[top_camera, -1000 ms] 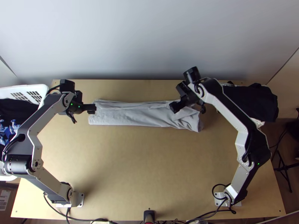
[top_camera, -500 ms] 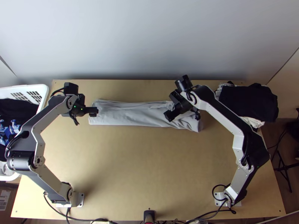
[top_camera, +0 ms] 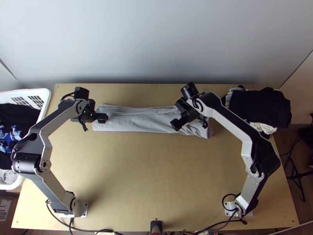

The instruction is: Fold the t-shirt

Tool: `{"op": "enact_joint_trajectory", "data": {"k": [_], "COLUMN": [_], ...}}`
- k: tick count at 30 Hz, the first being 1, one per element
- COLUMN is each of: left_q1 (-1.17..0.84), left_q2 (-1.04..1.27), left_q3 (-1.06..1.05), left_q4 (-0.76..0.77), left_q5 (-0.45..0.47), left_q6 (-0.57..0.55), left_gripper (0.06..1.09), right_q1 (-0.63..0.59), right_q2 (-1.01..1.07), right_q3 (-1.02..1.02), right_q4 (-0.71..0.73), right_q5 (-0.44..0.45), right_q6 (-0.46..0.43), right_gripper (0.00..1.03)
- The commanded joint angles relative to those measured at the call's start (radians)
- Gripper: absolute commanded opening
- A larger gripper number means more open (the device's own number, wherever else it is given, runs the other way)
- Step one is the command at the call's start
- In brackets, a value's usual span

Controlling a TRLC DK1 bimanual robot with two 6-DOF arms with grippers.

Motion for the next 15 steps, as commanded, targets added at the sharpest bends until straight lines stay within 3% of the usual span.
{"op": "enact_joint_trajectory", "data": {"k": [1, 3, 5, 7, 10, 15], "left_q1": [-0.008, -0.010, -0.011, -0.011, -0.014, -0.017], "left_q2": [0.039, 0.046, 0.056, 0.063, 0.069, 0.054], "left_q3": [0.011, 0.011, 0.013, 0.013, 0.016, 0.030], "left_q4": [-0.003, -0.006, -0.007, -0.011, -0.017, -0.020], "left_q5": [-0.001, -0.001, -0.001, -0.001, 0.003, 0.009], "left_q6": [0.001, -0.001, -0.001, -0.002, 0.001, -0.013], "left_gripper": [0.91, 0.91, 0.81, 0.78, 0.59, 0.15], "right_q1": [0.001, 0.001, 0.001, 0.001, -0.002, -0.009], "right_q2": [0.009, 0.014, 0.017, 0.020, 0.024, 0.044], "right_q3": [-0.008, -0.006, -0.006, -0.006, -0.008, -0.011], "right_q4": [0.001, 0.001, 0.001, 0.001, 0.001, 0.005], "right_q5": [-0.001, -0.001, -0.001, -0.001, -0.001, -0.001], "right_q6": [-0.004, -0.003, -0.003, -0.003, -0.001, -0.003], "right_gripper": [0.99, 0.99, 0.99, 0.99, 0.99, 0.99]}}
